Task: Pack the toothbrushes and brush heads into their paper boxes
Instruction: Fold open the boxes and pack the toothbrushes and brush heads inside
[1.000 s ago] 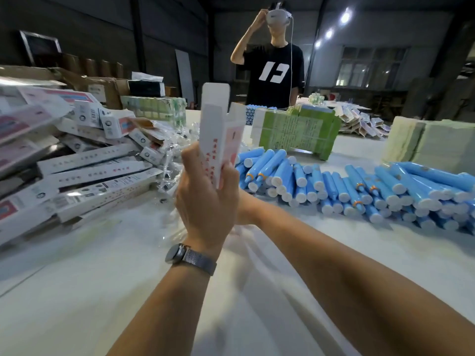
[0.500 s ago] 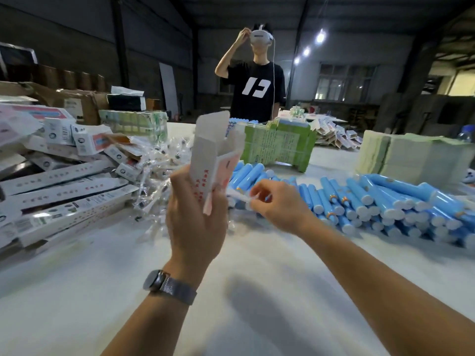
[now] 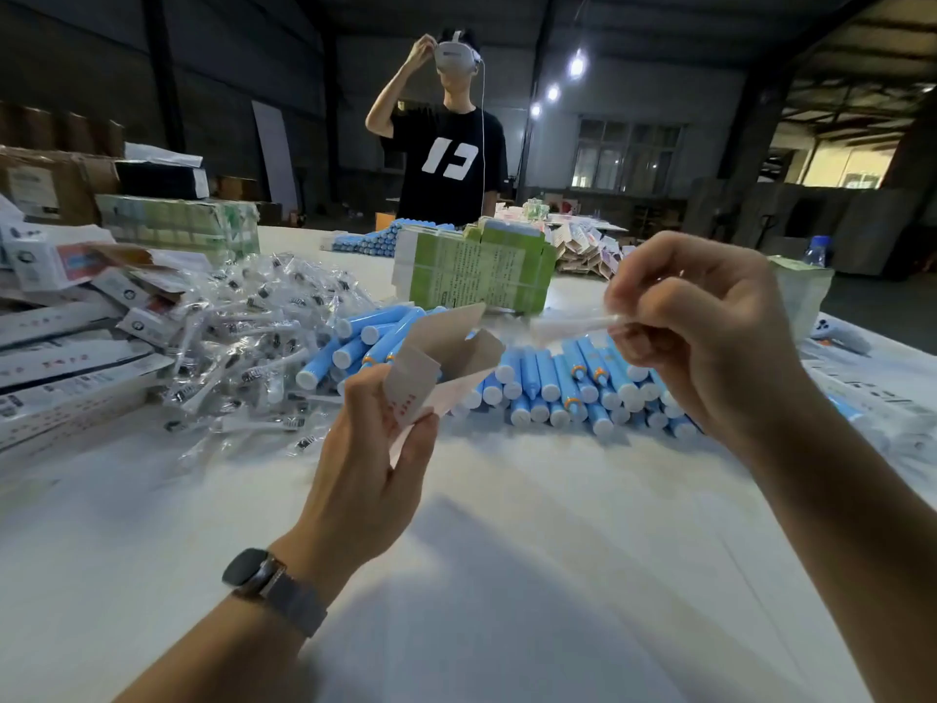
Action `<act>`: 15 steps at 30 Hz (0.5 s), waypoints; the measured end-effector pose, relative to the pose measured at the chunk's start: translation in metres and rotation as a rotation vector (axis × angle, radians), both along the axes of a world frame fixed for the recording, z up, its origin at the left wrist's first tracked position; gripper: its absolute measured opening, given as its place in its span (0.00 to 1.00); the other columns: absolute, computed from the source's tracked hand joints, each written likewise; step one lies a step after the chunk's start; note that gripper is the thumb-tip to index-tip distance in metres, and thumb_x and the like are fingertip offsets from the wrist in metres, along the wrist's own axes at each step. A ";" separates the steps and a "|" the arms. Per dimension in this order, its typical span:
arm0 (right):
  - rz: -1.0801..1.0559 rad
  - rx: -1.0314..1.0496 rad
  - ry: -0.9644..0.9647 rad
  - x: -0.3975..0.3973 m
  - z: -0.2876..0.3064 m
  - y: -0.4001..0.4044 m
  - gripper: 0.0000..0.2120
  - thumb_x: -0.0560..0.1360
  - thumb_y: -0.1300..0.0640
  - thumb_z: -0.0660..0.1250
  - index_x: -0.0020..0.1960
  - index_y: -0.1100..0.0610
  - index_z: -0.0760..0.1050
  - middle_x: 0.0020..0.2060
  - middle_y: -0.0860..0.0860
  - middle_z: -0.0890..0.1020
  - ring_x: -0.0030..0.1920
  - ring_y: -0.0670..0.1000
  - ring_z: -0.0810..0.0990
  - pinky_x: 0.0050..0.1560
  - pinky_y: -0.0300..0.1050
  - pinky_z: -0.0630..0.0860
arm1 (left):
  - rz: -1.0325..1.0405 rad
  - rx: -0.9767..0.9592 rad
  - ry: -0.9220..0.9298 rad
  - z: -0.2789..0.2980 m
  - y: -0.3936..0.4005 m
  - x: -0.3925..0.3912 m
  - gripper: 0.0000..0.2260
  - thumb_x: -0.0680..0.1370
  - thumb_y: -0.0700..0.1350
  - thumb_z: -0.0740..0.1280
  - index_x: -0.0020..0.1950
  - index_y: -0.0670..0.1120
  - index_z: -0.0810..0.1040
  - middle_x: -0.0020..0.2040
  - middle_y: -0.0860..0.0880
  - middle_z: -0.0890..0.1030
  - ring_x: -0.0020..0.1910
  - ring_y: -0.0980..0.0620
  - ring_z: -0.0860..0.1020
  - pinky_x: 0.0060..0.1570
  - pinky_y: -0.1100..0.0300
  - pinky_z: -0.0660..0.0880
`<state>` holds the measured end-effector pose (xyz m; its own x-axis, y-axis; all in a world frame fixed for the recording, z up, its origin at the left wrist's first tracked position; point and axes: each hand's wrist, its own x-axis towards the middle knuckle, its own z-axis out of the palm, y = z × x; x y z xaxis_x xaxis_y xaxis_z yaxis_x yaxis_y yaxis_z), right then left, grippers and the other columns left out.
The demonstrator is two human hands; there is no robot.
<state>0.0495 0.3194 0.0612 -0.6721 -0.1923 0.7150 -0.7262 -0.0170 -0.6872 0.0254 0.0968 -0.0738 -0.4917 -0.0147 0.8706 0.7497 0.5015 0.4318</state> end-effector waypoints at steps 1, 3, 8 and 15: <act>-0.039 0.066 0.014 0.001 -0.001 -0.001 0.13 0.64 0.69 0.60 0.33 0.54 0.78 0.25 0.51 0.73 0.25 0.50 0.65 0.27 0.38 0.61 | 0.000 -0.009 0.000 0.000 0.001 0.001 0.11 0.79 0.51 0.59 0.57 0.50 0.61 0.49 0.55 0.70 0.42 0.59 0.70 0.41 0.71 0.67; -0.158 0.234 0.070 0.002 -0.006 -0.008 0.11 0.66 0.66 0.63 0.36 0.51 0.79 0.26 0.47 0.76 0.26 0.48 0.68 0.26 0.38 0.65 | 0.000 -0.035 -0.007 0.000 0.004 0.002 0.11 0.79 0.51 0.59 0.58 0.50 0.61 0.49 0.51 0.71 0.40 0.57 0.67 0.42 0.72 0.67; -0.407 0.356 0.223 0.003 -0.011 -0.019 0.11 0.67 0.59 0.69 0.46 0.48 0.73 0.33 0.50 0.80 0.31 0.49 0.77 0.33 0.43 0.77 | 0.000 -0.076 -0.095 -0.004 0.007 0.005 0.12 0.79 0.55 0.58 0.58 0.53 0.61 0.50 0.50 0.75 0.40 0.52 0.70 0.38 0.67 0.66; -0.454 0.389 0.251 0.000 -0.019 -0.024 0.18 0.68 0.59 0.74 0.51 0.47 0.68 0.34 0.46 0.82 0.30 0.49 0.78 0.34 0.49 0.78 | -0.039 -0.084 -0.103 -0.003 0.012 0.008 0.12 0.79 0.56 0.59 0.58 0.54 0.61 0.48 0.50 0.75 0.39 0.53 0.70 0.37 0.65 0.67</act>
<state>0.0491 0.2954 0.0419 -0.5687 -0.2048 0.7966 -0.7422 0.5453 -0.3896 0.0331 0.1092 -0.0768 -0.5777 0.0771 0.8126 0.7228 0.5109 0.4654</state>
